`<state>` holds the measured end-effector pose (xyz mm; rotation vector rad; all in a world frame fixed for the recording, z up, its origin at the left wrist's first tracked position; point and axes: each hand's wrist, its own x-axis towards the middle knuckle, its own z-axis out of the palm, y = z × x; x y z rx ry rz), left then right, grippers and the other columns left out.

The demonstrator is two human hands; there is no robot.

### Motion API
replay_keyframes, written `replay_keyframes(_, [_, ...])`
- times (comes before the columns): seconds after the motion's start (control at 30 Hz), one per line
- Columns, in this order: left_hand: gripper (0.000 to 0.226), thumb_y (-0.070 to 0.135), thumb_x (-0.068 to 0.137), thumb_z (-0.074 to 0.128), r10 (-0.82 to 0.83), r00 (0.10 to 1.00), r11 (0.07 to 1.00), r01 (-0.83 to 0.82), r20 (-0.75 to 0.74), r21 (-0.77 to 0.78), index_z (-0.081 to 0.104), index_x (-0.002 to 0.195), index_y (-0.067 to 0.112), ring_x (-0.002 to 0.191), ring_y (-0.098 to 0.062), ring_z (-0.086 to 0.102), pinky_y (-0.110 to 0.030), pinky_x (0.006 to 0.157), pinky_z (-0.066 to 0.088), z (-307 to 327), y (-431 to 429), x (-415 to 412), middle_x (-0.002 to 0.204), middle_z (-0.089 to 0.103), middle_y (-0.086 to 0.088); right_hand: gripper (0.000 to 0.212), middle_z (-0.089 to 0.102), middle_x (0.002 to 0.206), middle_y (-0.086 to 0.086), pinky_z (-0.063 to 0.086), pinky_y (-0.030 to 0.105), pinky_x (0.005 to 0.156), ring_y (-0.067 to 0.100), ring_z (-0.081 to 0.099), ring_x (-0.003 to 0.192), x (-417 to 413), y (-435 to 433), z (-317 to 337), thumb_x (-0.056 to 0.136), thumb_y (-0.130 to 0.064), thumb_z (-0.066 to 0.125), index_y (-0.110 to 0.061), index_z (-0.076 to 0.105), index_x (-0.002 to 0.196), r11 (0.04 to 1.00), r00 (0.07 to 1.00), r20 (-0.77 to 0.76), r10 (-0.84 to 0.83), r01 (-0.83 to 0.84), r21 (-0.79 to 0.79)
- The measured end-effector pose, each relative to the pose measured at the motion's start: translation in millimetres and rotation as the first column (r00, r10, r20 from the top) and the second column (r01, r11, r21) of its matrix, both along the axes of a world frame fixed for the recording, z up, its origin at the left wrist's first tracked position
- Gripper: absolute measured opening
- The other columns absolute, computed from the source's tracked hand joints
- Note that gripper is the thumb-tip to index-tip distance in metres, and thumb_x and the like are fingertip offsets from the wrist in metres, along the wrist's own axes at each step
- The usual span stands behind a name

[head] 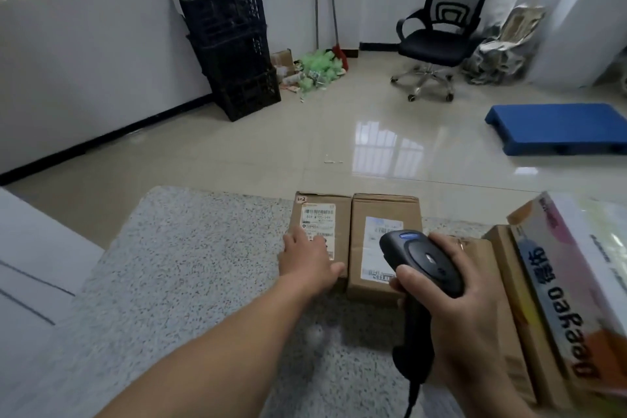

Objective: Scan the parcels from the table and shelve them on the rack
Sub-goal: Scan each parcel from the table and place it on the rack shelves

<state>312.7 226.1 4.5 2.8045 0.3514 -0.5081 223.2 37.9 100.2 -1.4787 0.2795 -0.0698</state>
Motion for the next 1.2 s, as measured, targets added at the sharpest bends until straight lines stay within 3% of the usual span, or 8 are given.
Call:
replay_keyframes(0.2, [0.110, 0.070, 0.072, 0.073, 0.164, 0.981, 0.985, -0.169, -0.106, -0.046, 0.013, 0.152, 0.026, 0.149, -0.046, 0.006, -0.067, 0.109, 0.034, -12.1, -7.3, 18.2, 0.165, -0.016, -0.013, 0.069, 0.075, 0.100, -0.012, 0.059, 0.038, 0.074, 0.029, 0.075, 0.091, 16.7, -3.7, -12.8, 0.055, -0.020, 0.091, -0.034, 0.065, 0.118, 0.999, 0.996, -0.078, 0.045, -0.044, 0.009])
replay_keyframes(0.47, [0.117, 0.074, 0.064, 0.074, 0.149, 0.980, 0.988, -0.151, -0.132, -0.009, 0.010, 0.150, 0.029, 0.147, -0.043, 0.014, -0.062, 0.107, 0.038, -17.6, 19.4, -3.7, 0.164, -0.019, -0.010, 0.071, 0.075, 0.104, -0.007, 0.061, 0.035, 0.071, 0.028, 0.075, 0.092, 10.5, 23.4, -11.5, 0.055, -0.029, 0.085, -0.032, 0.064, 0.123, 0.997, 0.996, -0.062, 0.071, -0.070, 0.016])
replay_keyframes(0.63, [0.117, 0.074, 0.062, 0.075, 0.183, 0.971, 0.983, -0.182, -0.155, 0.023, 0.011, 0.148, 0.028, 0.145, -0.040, 0.017, -0.061, 0.106, 0.041, -17.5, 81.8, -61.2, 0.163, -0.015, -0.008, 0.073, 0.076, 0.106, -0.002, 0.061, 0.046, 0.083, 0.029, 0.075, 0.094, -17.7, 57.7, -6.0, 0.049, -0.040, 0.087, -0.033, 0.068, 0.119, 0.994, 0.994, -0.032, 0.104, -0.104, -0.022])
replay_keyframes(0.73, [0.119, 0.078, 0.061, 0.073, 0.210, 0.963, 0.978, -0.204, -0.171, 0.050, 0.010, 0.149, 0.027, 0.144, -0.039, 0.018, -0.060, 0.106, 0.040, -15.6, 127.5, -110.4, 0.163, -0.016, -0.010, 0.066, 0.077, 0.102, -0.004, 0.061, 0.034, 0.070, 0.025, 0.075, 0.091, -45.5, 83.6, -0.4, 0.051, -0.031, 0.087, -0.032, 0.069, 0.114, 0.992, 0.992, -0.015, 0.122, -0.122, -0.024])
replay_keyframes(0.8, [0.120, 0.079, 0.061, 0.072, 0.214, 0.963, 0.976, -0.202, -0.162, 0.087, 0.010, 0.149, 0.026, 0.144, -0.039, 0.018, -0.060, 0.107, 0.039, -12.0, 161.0, -143.3, 0.162, -0.016, -0.011, 0.066, 0.077, 0.101, 0.000, 0.060, 0.037, 0.064, 0.029, 0.075, 0.089, -69.9, 102.1, 2.2, 0.053, -0.030, 0.086, -0.030, 0.068, 0.117, 0.991, 0.991, -0.004, 0.133, -0.133, -0.024])
replay_keyframes(0.87, [0.118, 0.077, 0.062, 0.071, 0.183, 0.973, 0.975, -0.162, -0.141, 0.152, 0.011, 0.149, 0.025, 0.144, -0.039, 0.016, -0.058, 0.107, 0.037, -3.8, 195.7, -176.3, 0.162, -0.017, -0.012, 0.075, 0.076, 0.104, 0.005, 0.058, 0.040, 0.061, 0.035, 0.074, 0.089, -97.8, 120.6, 2.5, 0.054, -0.030, 0.086, -0.028, 0.066, 0.125, 0.990, 0.990, 0.000, 0.138, -0.138, -0.030])
replay_keyframes(1.03, [0.106, 0.062, 0.075, 0.072, 0.006, 0.998, 0.937, 0.014, -0.058, 0.350, 0.009, 0.151, 0.025, 0.141, -0.038, 0.019, -0.052, 0.103, 0.035, 15.7, 258.9, -249.4, 0.163, -0.015, -0.015, 0.074, 0.075, 0.108, 0.007, 0.057, 0.030, 0.055, 0.036, 0.074, 0.090, -163.0, 166.7, 5.5, 0.058, -0.020, 0.088, -0.027, 0.065, 0.128, 0.985, 0.986, 0.018, 0.168, -0.167, -0.043])
replay_keyframes(1.2, [0.092, 0.027, 0.088, 0.067, -0.193, 0.976, 0.947, 0.159, 0.101, 0.280, 0.006, 0.157, 0.024, 0.139, -0.030, 0.028, -0.049, 0.107, 0.036, 17.3, 268.1, -279.8, 0.161, 0.014, -0.006, 0.062, 0.074, 0.111, 0.008, 0.057, 0.035, 0.057, 0.038, 0.073, 0.091, -202.3, 200.5, 6.5, 0.075, -0.002, 0.084, -0.028, 0.064, 0.128, 0.983, 0.984, 0.028, 0.176, -0.174, -0.061])
